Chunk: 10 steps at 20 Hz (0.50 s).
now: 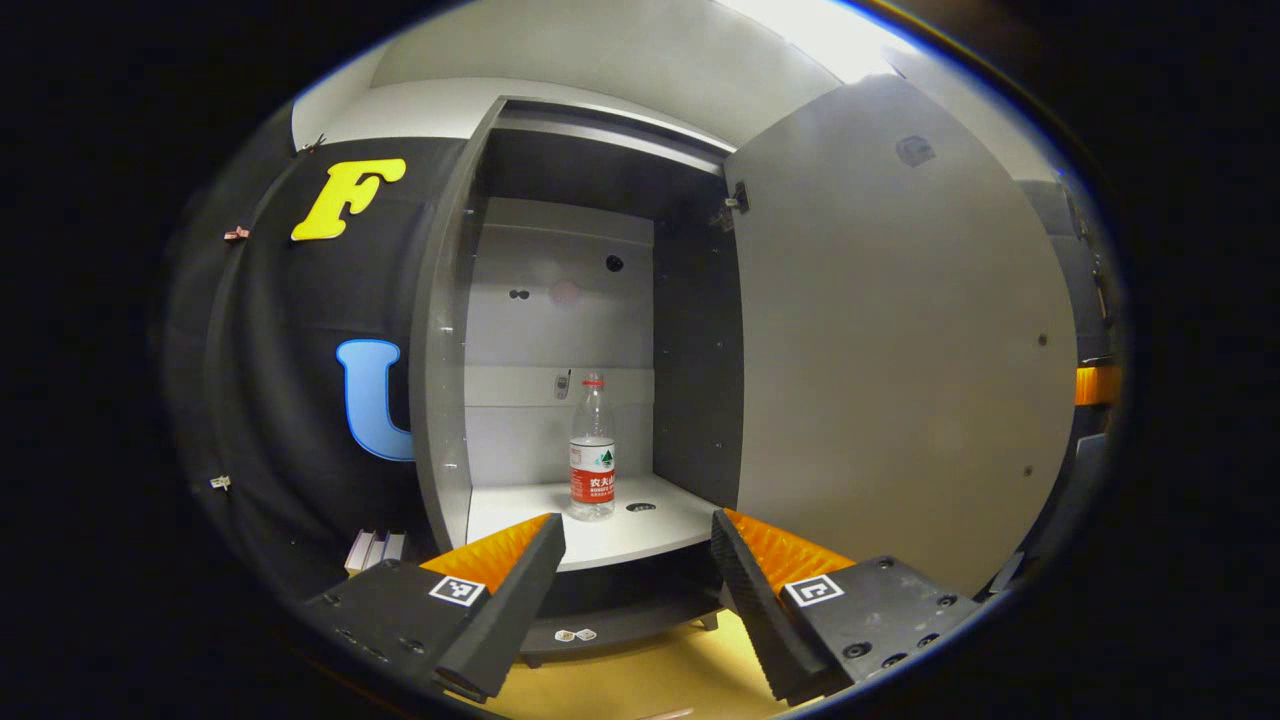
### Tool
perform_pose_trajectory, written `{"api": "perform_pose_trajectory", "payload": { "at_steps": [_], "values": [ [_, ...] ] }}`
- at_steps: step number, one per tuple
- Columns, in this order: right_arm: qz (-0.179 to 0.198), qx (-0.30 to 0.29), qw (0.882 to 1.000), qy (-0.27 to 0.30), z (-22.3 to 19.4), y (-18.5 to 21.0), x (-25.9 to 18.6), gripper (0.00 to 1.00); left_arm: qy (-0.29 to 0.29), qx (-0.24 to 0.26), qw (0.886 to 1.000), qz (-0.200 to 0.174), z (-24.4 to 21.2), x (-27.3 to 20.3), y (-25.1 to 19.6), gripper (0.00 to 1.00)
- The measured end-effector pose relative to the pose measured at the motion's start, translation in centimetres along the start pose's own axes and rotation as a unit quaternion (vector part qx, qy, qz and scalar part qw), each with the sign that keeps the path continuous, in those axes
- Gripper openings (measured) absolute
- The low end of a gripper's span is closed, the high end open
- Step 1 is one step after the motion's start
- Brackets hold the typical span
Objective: Open the cabinet door with the right hand, grasp the bottle in the cabinet with the left hand and place it on the coaster, then close the cabinet door with the right hand.
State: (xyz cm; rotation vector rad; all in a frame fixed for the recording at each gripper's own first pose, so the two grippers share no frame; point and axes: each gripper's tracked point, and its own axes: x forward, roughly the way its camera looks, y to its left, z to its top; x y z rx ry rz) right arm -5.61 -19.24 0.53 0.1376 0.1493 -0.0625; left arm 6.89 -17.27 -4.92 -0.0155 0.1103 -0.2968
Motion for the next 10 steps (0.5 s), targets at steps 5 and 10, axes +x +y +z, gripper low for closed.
{"api": "perform_pose_trajectory", "payload": {
  "at_steps": [5, 10],
  "values": [
    [0.027, 0.010, 1.000, 0.000, 0.1, -1.7, -0.1, 0.06, 0.012, 0.001, 0.999, 0.029, -0.9, 2.8, 0.8, 0.89],
    [0.038, 0.070, 0.996, -0.040, 2.4, -4.0, -3.7, 0.10, -0.002, 0.005, 0.999, 0.037, -0.1, 8.0, 2.2, 0.94]
  ]
}}
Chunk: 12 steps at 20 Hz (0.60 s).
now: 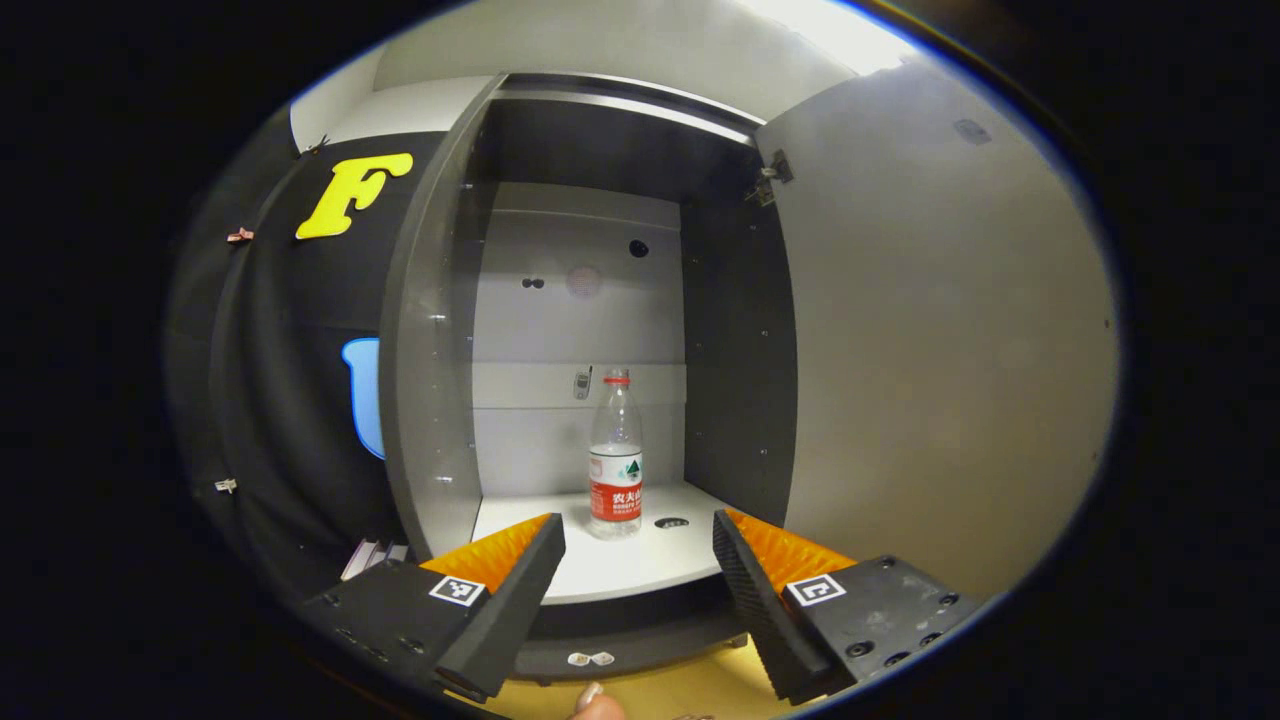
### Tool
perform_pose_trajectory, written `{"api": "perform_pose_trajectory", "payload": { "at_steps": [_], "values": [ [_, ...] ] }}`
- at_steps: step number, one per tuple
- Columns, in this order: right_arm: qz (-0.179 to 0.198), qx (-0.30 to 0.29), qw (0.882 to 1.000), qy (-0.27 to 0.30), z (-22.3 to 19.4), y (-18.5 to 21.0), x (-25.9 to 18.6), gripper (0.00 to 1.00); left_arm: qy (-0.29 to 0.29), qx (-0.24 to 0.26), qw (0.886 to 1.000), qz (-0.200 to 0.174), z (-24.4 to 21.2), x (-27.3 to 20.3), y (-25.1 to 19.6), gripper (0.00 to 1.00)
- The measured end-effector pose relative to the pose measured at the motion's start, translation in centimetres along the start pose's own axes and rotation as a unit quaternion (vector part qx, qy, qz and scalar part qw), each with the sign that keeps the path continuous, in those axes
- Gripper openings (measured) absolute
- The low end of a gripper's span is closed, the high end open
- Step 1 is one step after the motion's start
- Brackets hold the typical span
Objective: Open the cabinet door with the right hand, grasp the bottle in the cabinet with the left hand and place it on the coaster, then close the cabinet door with the right hand.
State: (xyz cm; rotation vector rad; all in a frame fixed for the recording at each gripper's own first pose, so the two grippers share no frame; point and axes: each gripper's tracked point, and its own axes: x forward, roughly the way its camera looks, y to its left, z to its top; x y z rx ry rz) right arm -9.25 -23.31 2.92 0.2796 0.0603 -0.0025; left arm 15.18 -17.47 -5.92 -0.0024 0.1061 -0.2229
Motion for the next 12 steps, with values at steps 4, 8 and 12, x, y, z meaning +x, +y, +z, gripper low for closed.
{"api": "perform_pose_trajectory", "payload": {
  "at_steps": [4, 8, 12],
  "values": [
    [-0.102, 0.012, 0.994, -0.046, 2.3, -6.2, -2.3, 0.08, -0.017, 0.004, 1.000, 0.002, 0.4, 4.6, -0.4, 0.95],
    [-0.213, -0.016, 0.976, -0.037, 1.5, -12.9, -3.9, 0.06, -0.035, 0.027, 0.999, 0.020, 0.4, 9.6, -0.2, 0.94],
    [-0.245, -0.039, 0.969, -0.002, -0.8, -15.9, -2.4, 0.19, -0.032, 0.032, 0.998, 0.048, -0.8, 14.1, 1.2, 0.93]
  ]
}}
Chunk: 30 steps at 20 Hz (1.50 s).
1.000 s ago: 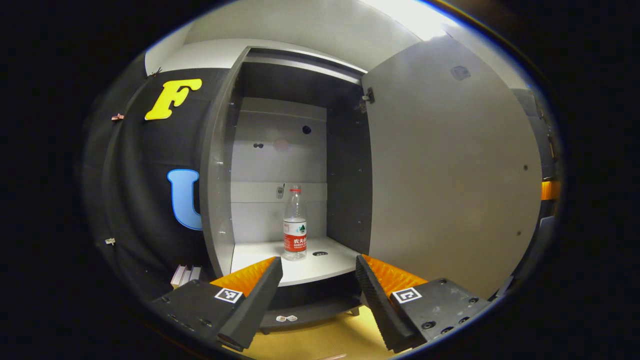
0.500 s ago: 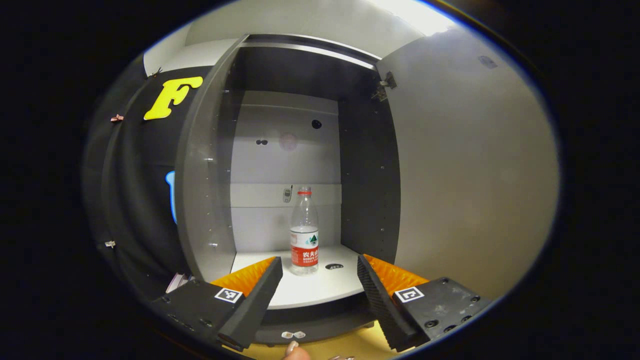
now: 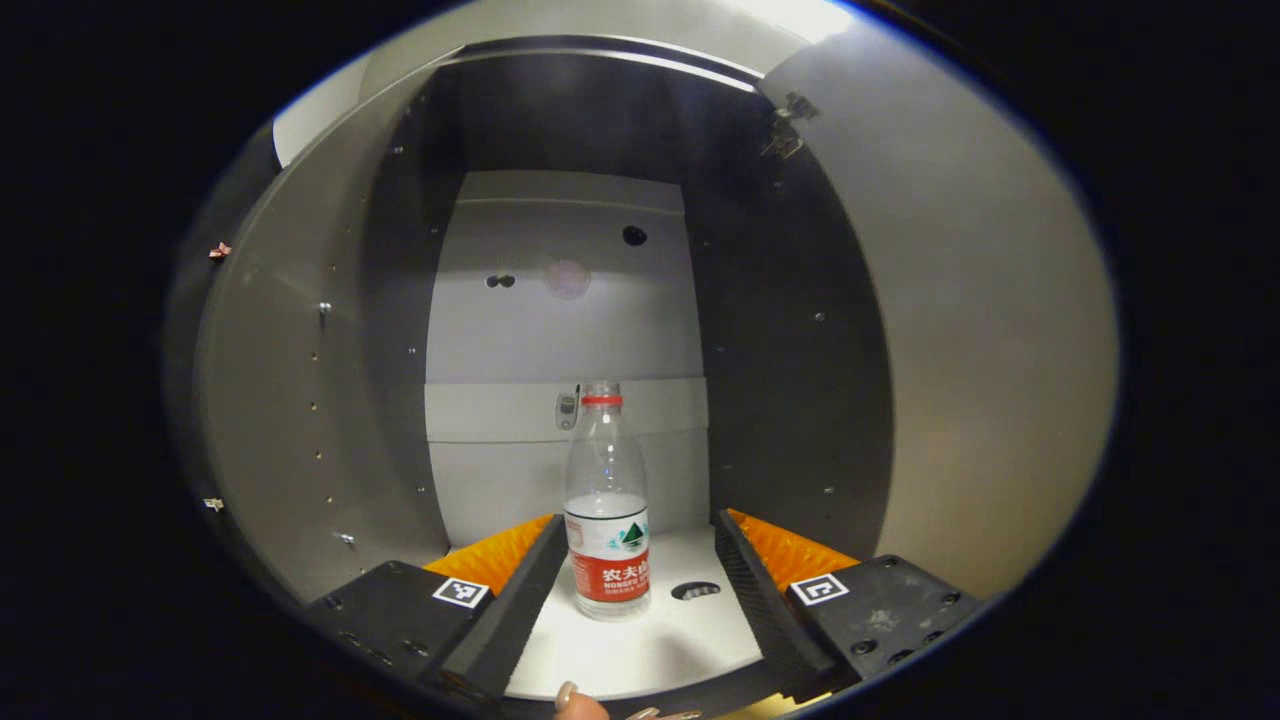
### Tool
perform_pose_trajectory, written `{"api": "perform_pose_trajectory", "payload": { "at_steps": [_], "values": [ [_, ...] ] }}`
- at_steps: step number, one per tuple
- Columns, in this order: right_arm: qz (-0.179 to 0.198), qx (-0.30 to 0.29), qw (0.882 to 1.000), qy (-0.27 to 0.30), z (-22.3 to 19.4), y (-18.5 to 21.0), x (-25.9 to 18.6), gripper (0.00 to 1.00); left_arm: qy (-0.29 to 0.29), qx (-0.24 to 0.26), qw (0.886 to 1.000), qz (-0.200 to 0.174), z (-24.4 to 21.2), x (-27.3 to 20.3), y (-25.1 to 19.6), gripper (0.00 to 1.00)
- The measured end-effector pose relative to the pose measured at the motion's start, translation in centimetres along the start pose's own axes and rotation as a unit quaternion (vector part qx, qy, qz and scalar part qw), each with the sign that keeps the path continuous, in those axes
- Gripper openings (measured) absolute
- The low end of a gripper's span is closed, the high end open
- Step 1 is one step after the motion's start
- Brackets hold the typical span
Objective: Open the cabinet door with the right hand, grasp the bottle in the cabinet with the left hand and place it on the coaster, then close the cabinet door with the right hand.
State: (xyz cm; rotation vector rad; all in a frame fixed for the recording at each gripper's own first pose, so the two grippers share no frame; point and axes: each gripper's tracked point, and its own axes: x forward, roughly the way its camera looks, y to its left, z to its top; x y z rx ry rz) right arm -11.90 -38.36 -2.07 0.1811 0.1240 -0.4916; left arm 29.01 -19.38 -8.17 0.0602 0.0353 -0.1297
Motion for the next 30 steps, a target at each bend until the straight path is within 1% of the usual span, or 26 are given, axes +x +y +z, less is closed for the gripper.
{"api": "perform_pose_trajectory", "payload": {
  "at_steps": [1, 2, 3, 4, 5, 7, 13, 16, 17, 18, 19, 22, 24, 27, 30],
  "values": [
    [-0.002, -0.006, 1.000, 0.003, -0.1, -0.6, 1.3, 0.20, 0.001, 0.006, 1.000, 0.011, -0.3, 1.0, 0.3, 0.94],
    [-0.011, -0.012, 1.000, 0.001, 0.0, -1.4, 2.6, 0.27, 0.001, 0.008, 1.000, 0.020, -0.7, 2.0, 0.6, 0.94],
    [-0.018, -0.018, 1.000, -0.004, 0.3, -2.0, 3.8, 0.63, 0.005, 0.008, 1.000, 0.026, -1.1, 2.8, 0.9, 0.94],
    [-0.030, -0.029, 0.999, -0.013, 0.6, -2.6, 4.8, 0.81, 0.009, 0.006, 1.000, 0.028, -1.6, 3.5, 0.9, 0.95],
    [-0.033, -0.038, 0.998, -0.021, 0.7, -2.9, 5.7, 1.00, 0.013, 0.002, 0.999, 0.031, -1.9, 4.1, 1.0, 0.94],
    [-0.029, -0.048, 0.998, -0.031, 0.8, -2.9, 7.4, 0.96, 0.017, -0.002, 0.999, 0.035, -2.2, 5.3, 0.8, 0.95],
    [0.008, -0.050, 0.999, -0.007, -0.9, -1.8, 11.9, 0.97, 0.016, -0.006, 0.998, 0.053, -2.5, 8.3, 1.6, 0.94],
    [0.021, -0.052, 0.998, -0.011, -0.6, -0.8, 12.2, 0.96, 0.032, -0.017, 0.998, 0.047, -3.3, 9.1, 1.8, 0.94],
    [0.021, -0.051, 0.998, -0.012, -0.5, -0.9, 12.0, 0.97, 0.031, -0.022, 0.998, 0.052, -3.1, 8.9, 2.1, 0.94],
    [0.019, -0.051, 0.998, -0.012, -0.4, -0.9, 11.8, 0.96, 0.034, -0.025, 0.998, 0.051, -3.1, 8.7, 2.0, 0.76],
    [0.017, -0.050, 0.999, -0.013, -0.3, -1.0, 11.7, 0.96, 0.038, -0.022, 0.998, 0.047, -2.9, 8.3, 1.9, 0.76],
    [0.022, -0.049, 0.998, -0.016, 0.0, -0.1, 10.4, 0.96, 0.029, -0.016, 0.999, 0.036, -1.6, 6.3, 1.9, 0.76],
    [0.027, -0.061, 0.998, -0.019, 0.1, 0.9, 8.9, 0.97, 0.026, -0.017, 0.999, 0.031, -0.9, 4.6, 2.1, 0.76],
    [0.032, -0.078, 0.996, -0.027, 0.7, 2.7, 5.7, 0.96, 0.021, -0.024, 0.999, 0.010, 0.2, 1.3, 2.1, 0.75],
    [0.031, -0.090, 0.995, -0.020, 0.4, 4.4, 1.8, 0.96, 0.015, -0.020, 1.000, -0.011, 1.3, -2.6, 2.1, 0.76]
  ]
}}
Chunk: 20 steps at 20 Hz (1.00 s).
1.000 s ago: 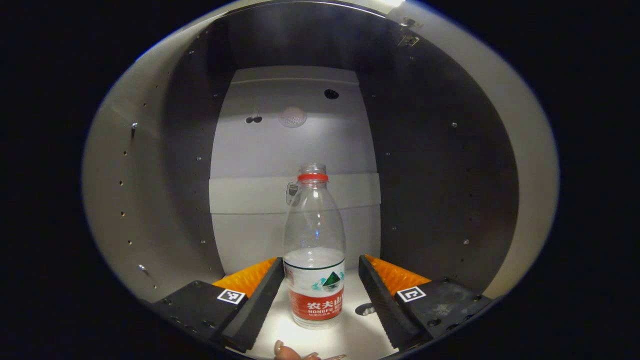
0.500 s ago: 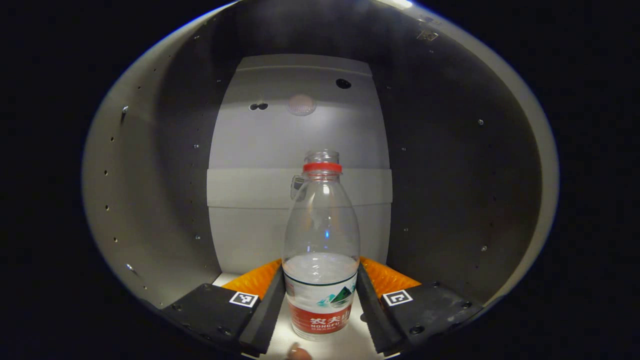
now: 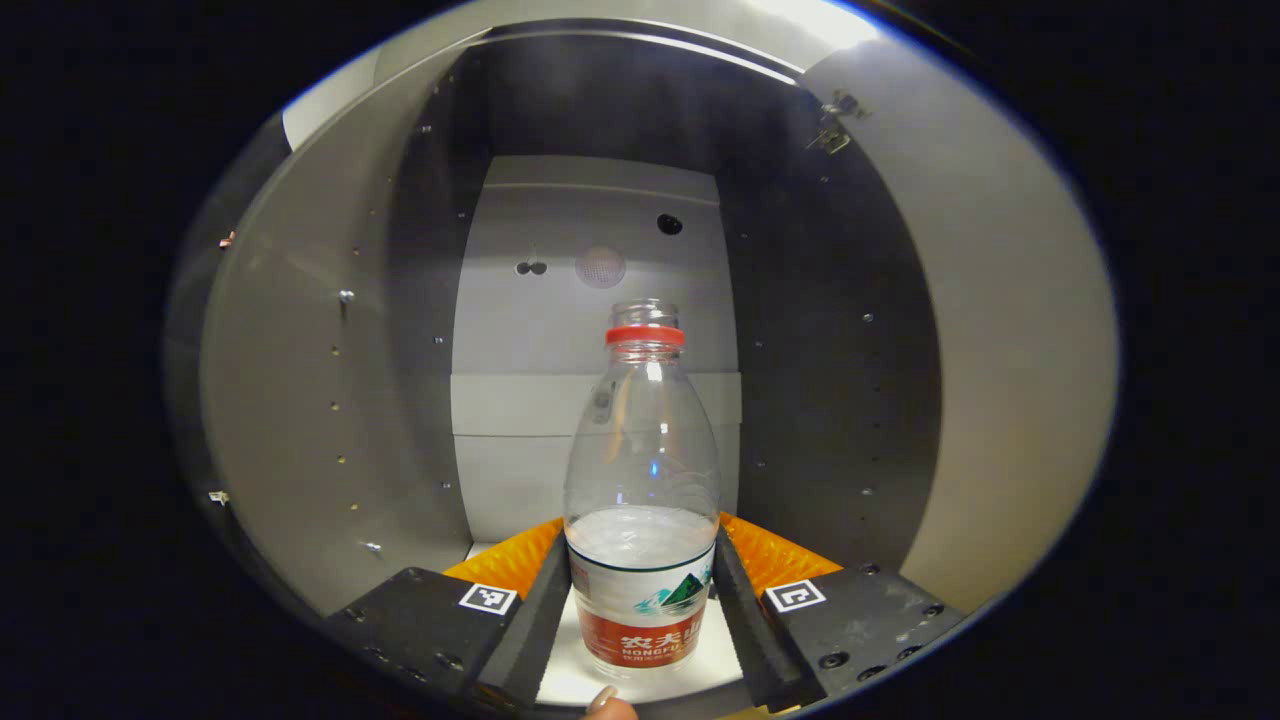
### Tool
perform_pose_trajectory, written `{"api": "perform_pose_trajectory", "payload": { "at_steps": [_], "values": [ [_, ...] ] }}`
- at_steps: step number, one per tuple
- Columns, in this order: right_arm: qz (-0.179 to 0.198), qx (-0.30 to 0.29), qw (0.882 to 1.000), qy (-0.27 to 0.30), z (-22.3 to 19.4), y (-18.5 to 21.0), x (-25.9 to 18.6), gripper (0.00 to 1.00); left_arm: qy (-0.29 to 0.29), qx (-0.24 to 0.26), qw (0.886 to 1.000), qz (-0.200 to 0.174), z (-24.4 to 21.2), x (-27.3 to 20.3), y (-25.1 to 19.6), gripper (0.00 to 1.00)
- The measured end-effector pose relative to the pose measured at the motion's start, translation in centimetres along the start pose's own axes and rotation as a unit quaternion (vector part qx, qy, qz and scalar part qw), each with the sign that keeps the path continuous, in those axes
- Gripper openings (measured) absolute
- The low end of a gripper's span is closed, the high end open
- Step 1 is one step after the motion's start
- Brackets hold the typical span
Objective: Open the cabinet door with the right hand, grasp the bottle in the cabinet with the left hand and place it on the coaster, then close the cabinet door with the right hand.
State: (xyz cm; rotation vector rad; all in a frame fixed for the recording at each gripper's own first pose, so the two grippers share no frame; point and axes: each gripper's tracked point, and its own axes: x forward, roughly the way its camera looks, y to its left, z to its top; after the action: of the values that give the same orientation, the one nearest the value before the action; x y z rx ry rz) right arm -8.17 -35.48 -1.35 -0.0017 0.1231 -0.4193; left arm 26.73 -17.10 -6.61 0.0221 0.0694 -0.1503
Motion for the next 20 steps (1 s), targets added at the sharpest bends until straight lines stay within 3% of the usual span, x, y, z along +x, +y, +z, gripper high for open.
{"api": "perform_pose_trajectory", "payload": {
  "at_steps": [2, 3, 8, 14, 17, 20],
  "values": [
    [-0.004, -0.014, 1.000, -0.002, 0.4, 0.9, -2.5, 1.00, -0.002, 0.000, 1.000, -0.023, 0.6, -2.9, -0.3, 0.75],
    [-0.006, -0.018, 1.000, -0.001, 0.3, 1.4, -3.8, 0.94, -0.003, 0.002, 0.999, -0.032, 0.9, -4.4, -0.3, 0.75],
    [0.004, -0.016, 1.000, 0.001, 0.7, 5.1, -9.6, 0.96, 0.001, -0.003, 0.998, -0.061, 1.1, -11.8, 0.8, 0.76],
    [0.117, 0.003, 0.993, -0.020, 2.6, 15.7, -13.3, 0.96, 0.034, -0.023, 0.998, -0.057, -1.7, -19.3, 4.8, 0.76],
    [0.170, -0.008, 0.985, -0.018, 1.8, 20.9, -14.2, 0.96, 0.040, -0.019, 0.998, -0.046, -2.9, -22.6, 7.3, 0.76],
    [0.233, 0.023, 0.972, -0.009, 1.1, 27.9, -14.7, 0.98, 0.053, -0.021, 0.998, -0.029, -4.9, -24.8, 9.6, 0.76]
  ]
}}
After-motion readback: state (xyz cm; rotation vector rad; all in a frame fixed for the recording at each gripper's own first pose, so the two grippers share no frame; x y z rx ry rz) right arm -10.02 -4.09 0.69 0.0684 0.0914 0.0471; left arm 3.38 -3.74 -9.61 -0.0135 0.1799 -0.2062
